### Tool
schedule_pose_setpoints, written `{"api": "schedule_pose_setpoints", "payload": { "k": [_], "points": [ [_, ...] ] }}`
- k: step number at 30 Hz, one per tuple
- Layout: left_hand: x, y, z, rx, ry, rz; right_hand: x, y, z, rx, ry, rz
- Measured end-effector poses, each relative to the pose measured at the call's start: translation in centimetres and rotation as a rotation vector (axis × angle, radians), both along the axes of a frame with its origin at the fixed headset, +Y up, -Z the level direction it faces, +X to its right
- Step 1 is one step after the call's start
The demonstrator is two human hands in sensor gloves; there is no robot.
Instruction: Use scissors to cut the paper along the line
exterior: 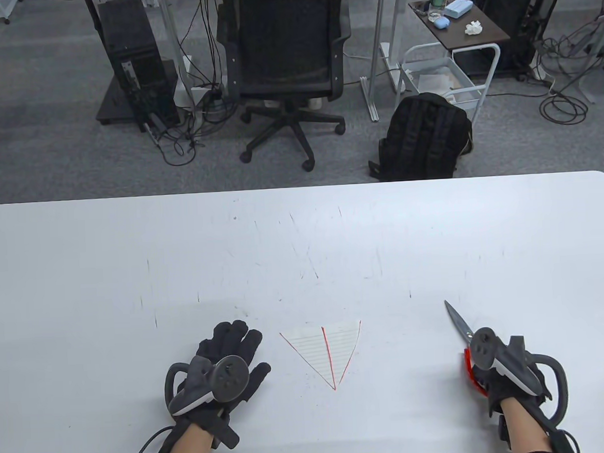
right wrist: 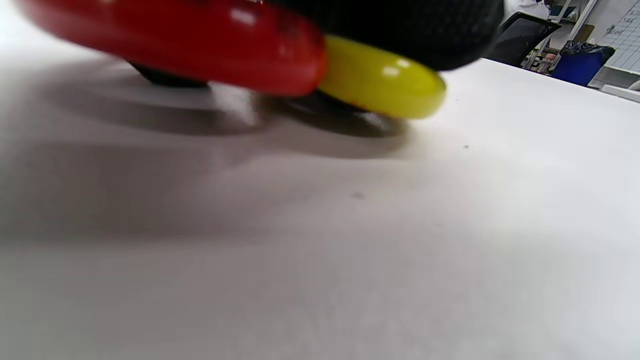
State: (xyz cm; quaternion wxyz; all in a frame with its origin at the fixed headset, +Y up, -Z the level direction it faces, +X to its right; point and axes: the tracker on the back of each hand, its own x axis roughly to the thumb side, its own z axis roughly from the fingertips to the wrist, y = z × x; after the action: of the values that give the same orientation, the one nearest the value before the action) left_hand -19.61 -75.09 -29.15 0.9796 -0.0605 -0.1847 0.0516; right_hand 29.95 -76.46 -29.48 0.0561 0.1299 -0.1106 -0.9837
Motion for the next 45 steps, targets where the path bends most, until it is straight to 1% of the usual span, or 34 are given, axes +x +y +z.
{"api": "schedule_pose_setpoints", "payload": {
  "k": [2,5,6,7,10,11,12,13,14,16,17,21,23,26,28,29,31,32,33,35,36,37,39,41,45],
  "points": [
    [0.0,0.0,0.0,0.001,0.005,0.004,0.0,0.0,0.0,0.013,0.021,0.035],
    [0.0,0.0,0.0,0.0,0.008,0.001,0.0,1.0,0.1,0.136,0.046,0.039],
    [0.0,0.1,0.0,0.001,0.01,-0.001,-0.1,1.6,0.2,0.214,0.058,0.004],
    [0.0,0.1,0.0,0.002,0.012,-0.002,-0.1,1.9,0.3,0.259,0.066,-0.026],
    [0.1,0.0,-0.1,-0.01,0.024,-0.005,-0.3,3.4,0.5,0.359,0.073,-0.185],
    [0.2,0.0,-0.1,-0.022,0.029,-0.001,0.0,3.6,0.6,0.368,0.069,-0.244],
    [0.5,0.0,-0.2,-0.049,0.031,0.014,0.8,3.6,0.6,0.389,0.118,-0.426],
    [0.8,0.1,-0.3,-0.078,0.031,0.025,1.2,3.3,0.3,0.405,0.09,-0.613],
    [1.4,0.3,-0.4,-0.104,0.025,0.026,1.6,3.0,0.5,0.432,-0.012,-0.849],
    [2.6,0.9,-0.9,-0.102,0.005,0.007,2.2,3.0,0.2,0.518,0.019,-1.121],
    [3.1,1.1,-1.2,-0.099,-0.003,-0.019,2.3,3.1,0.3,0.535,-0.011,-1.14],
    [5.9,1.7,-3.3,-0.146,-0.023,-0.146,2.3,3.0,0.3,0.501,0.012,-1.181],
    [7.3,1.3,-4.5,-0.195,-0.024,-0.193,2.1,2.9,0.3,0.494,-0.002,-1.193],
    [9.2,0.1,-6.2,-0.275,-0.033,-0.301,1.9,2.7,0.3,0.436,0.023,-1.248],
    [10.1,-0.8,-6.8,-0.267,-0.088,-0.293,1.9,2.7,0.3,0.416,0.04,-1.278],
    [10.5,-1.2,-7.0,-0.257,-0.089,-0.286,1.9,2.7,0.4,0.417,0.05,-1.284],
    [10.8,-1.7,-7.5,-0.286,-0.078,-0.309,1.8,2.7,0.3,0.377,0.085,-1.323],
    [11.0,-2.0,-8.0,-0.31,-0.061,-0.32,1.6,2.7,0.2,0.381,0.097,-1.341],
    [11.1,-2.2,-8.4,-0.33,-0.041,-0.318,1.4,2.8,0.3,0.396,0.092,-1.309],
    [11.6,-2.1,-8.9,-0.291,-0.028,-0.351,1.1,2.9,0.2,0.421,0.116,-1.286],
    [11.7,-2.0,-9.1,-0.287,-0.033,-0.374,1.0,2.9,0.2,0.408,0.123,-1.288],
    [11.9,-1.9,-9.5,-0.312,-0.033,-0.396,0.9,2.9,0.2,0.402,0.141,-1.294],
    [11.9,-1.9,-10.1,-0.346,-0.005,-0.373,0.8,2.9,0.2,0.402,0.144,-1.293],
    [11.8,-2.0,-10.5,-0.402,0.009,-0.328,0.8,2.9,0.2,0.402,0.144,-1.285],
    [11.5,-2.1,-10.5,-0.4,0.014,-0.309,0.7,2.9,0.2,0.393,0.142,-1.282]
  ]
}}
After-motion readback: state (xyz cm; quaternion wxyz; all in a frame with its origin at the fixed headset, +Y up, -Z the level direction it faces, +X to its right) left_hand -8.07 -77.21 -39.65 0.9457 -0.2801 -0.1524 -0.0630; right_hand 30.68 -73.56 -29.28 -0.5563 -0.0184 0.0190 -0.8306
